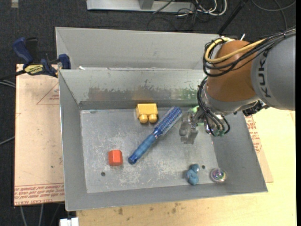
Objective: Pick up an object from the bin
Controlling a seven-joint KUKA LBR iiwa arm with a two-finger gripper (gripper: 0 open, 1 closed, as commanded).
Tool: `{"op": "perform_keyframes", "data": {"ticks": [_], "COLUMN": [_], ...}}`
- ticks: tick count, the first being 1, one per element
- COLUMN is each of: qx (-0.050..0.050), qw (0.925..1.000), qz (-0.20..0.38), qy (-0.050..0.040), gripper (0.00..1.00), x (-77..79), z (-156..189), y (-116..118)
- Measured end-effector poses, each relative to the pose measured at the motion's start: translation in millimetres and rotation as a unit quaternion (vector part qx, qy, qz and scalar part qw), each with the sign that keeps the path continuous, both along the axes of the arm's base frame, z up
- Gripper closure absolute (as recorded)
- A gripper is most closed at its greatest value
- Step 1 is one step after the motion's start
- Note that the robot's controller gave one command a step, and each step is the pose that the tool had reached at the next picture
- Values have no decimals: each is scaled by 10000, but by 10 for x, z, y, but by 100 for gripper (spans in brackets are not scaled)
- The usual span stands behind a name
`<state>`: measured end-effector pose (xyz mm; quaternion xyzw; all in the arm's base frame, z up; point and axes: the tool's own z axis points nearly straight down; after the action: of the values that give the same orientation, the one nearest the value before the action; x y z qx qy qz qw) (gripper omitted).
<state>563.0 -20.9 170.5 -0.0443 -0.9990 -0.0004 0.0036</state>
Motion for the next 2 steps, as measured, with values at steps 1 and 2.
{"op": "perform_keyframes", "data": {"ticks": [1, 2], "qx": [-3, 12], "qw": [10000, 9998], "qz": [6, 209], "qy": [-42, -43], "gripper": [0, 0], "x": [21, 268], "z": [47, -322], "y": [-3, 526]}}
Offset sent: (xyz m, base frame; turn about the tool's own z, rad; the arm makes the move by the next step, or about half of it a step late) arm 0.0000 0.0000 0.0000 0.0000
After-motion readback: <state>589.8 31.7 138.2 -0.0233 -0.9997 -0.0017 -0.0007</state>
